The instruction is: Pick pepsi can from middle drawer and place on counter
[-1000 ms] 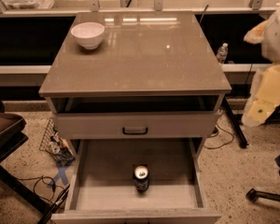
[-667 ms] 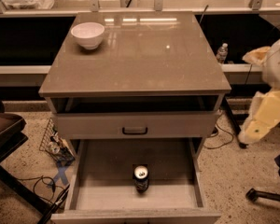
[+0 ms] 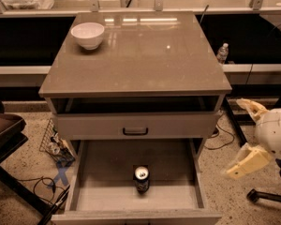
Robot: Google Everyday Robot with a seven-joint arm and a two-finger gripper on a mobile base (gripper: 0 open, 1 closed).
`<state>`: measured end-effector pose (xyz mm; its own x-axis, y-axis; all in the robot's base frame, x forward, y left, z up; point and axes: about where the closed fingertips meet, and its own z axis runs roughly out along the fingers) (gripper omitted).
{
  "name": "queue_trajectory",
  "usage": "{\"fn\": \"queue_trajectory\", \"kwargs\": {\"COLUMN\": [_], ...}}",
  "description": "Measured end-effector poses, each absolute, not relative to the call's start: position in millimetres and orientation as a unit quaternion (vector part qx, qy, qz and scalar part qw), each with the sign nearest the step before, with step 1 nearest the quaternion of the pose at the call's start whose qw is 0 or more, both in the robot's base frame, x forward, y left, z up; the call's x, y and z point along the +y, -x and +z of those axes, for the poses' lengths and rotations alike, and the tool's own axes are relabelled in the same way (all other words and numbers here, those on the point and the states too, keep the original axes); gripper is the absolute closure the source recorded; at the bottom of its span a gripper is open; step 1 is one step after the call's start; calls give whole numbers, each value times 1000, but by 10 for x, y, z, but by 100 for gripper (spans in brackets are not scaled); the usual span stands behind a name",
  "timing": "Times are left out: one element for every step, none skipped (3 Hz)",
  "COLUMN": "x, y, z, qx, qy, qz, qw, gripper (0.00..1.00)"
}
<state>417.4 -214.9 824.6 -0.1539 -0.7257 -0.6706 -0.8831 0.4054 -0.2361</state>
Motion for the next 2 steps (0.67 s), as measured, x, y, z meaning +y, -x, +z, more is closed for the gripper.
{"fn": "queue_trajectory", "kwargs": {"x": [-2020, -2019], "y": [-4158, -4159], "z": [7771, 7778], "qx": [709, 711], "qy": [528, 526], "qz": [143, 144], "qw": [445, 443], "gripper": [0, 0]}}
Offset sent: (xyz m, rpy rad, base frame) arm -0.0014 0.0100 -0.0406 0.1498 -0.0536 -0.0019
